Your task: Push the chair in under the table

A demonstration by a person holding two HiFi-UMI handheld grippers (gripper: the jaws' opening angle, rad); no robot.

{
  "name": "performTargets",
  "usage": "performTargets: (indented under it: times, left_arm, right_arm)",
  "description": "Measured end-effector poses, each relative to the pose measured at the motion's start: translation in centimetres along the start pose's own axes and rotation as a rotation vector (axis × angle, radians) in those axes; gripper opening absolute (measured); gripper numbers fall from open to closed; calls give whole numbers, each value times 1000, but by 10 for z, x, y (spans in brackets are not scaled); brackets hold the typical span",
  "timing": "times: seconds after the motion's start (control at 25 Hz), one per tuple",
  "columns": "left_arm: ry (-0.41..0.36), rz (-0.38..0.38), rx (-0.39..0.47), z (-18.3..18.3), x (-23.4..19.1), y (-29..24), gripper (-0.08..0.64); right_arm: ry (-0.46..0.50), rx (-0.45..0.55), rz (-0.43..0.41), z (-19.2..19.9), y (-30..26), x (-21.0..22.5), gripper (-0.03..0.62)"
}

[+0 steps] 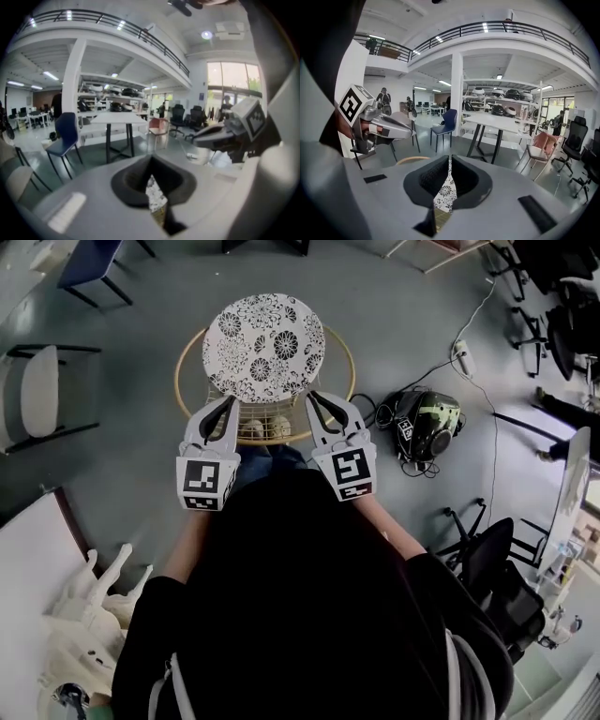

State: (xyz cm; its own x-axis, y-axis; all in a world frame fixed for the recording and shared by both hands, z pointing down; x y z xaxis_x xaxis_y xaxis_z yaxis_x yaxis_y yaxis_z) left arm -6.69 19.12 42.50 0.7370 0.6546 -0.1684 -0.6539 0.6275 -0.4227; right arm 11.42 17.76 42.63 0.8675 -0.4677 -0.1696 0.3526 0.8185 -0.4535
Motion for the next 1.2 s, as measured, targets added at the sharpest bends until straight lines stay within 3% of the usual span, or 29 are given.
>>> performTargets:
  times: [0.32,0.68,0.8,0.84,0.96,1.2]
  left_arm:
    - [44,108,-165,52,-4,-10,25]
    - [37,260,-386,109,10,-13,195]
    - [34,311,-450,125,12,-10,249]
    - [32,326,-473,131,13,-10,263]
    - [-33,363,-554,145,15,-8,282]
    - [-270,426,-698,167,23,-8,295]
  right_arm:
    - [54,-152,-104,46,-12,-14,25]
    - [146,-300,-237,98,-5,-30,32]
    - [187,-362,-285,117,-3,-34,148]
    - [205,-379,-299,123,-2,-36,150]
    - [279,-419,-328,138,-1,-38,174]
    - [418,-406,-362,144,0,-38,187]
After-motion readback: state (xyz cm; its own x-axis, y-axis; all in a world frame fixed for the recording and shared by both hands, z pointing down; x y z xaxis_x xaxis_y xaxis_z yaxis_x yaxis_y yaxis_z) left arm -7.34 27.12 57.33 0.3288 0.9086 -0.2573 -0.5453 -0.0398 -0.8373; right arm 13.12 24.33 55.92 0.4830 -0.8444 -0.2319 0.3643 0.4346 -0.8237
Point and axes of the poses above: the fingertips, and each gripper's own axes: y backward along the fingers, x to its right, z out of its underside, the point moved 5 cm from there along y, backward along the fingers, and after that the axes turned 15 degrees about z, right-handed, at the moved point
